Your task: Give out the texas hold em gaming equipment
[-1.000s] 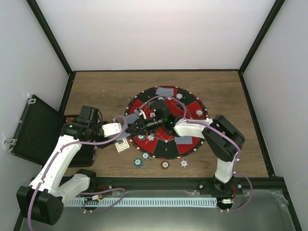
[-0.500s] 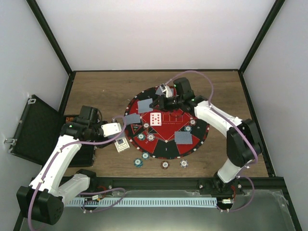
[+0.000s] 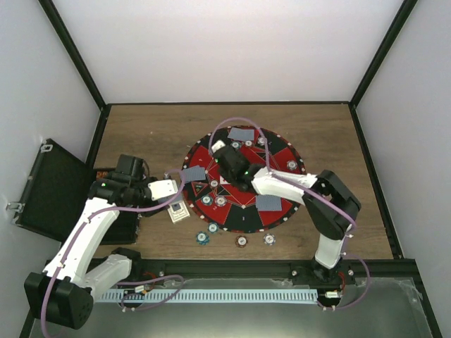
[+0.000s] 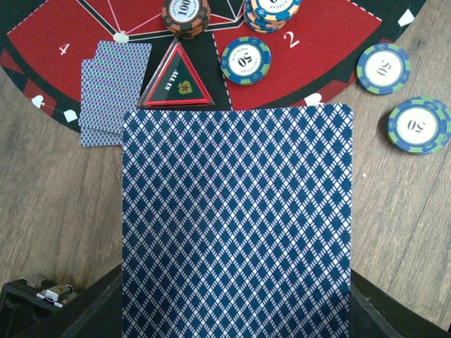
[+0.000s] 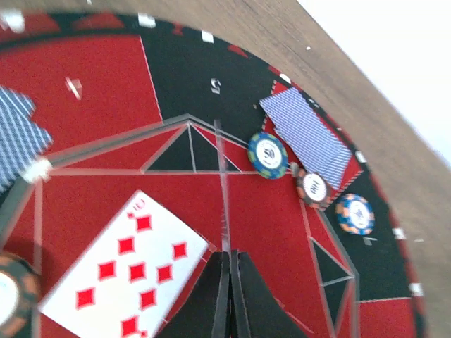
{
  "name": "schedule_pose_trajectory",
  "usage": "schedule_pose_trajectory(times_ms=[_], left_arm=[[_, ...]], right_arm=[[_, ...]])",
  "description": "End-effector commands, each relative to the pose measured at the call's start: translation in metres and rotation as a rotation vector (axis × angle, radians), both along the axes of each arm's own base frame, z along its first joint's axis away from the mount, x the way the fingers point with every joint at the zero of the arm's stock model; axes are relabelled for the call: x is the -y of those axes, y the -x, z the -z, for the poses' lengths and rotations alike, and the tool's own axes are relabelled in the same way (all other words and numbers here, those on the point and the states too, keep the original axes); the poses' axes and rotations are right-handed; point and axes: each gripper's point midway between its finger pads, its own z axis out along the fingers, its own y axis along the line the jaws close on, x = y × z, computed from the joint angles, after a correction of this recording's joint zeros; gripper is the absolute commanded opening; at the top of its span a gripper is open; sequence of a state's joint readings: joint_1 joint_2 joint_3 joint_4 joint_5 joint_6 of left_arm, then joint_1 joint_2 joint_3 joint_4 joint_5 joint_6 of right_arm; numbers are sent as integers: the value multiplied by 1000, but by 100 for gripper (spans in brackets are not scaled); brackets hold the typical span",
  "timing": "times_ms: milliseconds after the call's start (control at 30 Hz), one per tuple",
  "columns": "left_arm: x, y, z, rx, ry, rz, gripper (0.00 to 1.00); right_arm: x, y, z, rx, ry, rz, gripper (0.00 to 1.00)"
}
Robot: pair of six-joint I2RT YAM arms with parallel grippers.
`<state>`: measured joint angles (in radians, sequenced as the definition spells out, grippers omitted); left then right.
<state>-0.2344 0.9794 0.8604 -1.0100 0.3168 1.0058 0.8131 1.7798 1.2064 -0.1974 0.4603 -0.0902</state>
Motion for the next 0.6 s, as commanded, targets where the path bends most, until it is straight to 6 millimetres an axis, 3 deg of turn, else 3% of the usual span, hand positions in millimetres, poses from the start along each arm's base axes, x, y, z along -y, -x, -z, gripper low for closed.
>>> schedule_pose_trajectory(times_ms=[0, 67, 267, 567], left_arm=[[0, 1, -1, 11, 5, 3, 24], [-1, 1, -2, 12, 3, 1, 24], [-2, 2, -3, 18, -1, 0, 24], [-3, 2, -2, 15, -8, -2, 24]], right_arm=[[18, -15, -23, 315, 342, -15, 1], [14, -9, -14, 326, 363, -69, 1], [20, 6, 39, 267, 473, -180, 1], [9, 45, 86, 39, 422, -316, 4]])
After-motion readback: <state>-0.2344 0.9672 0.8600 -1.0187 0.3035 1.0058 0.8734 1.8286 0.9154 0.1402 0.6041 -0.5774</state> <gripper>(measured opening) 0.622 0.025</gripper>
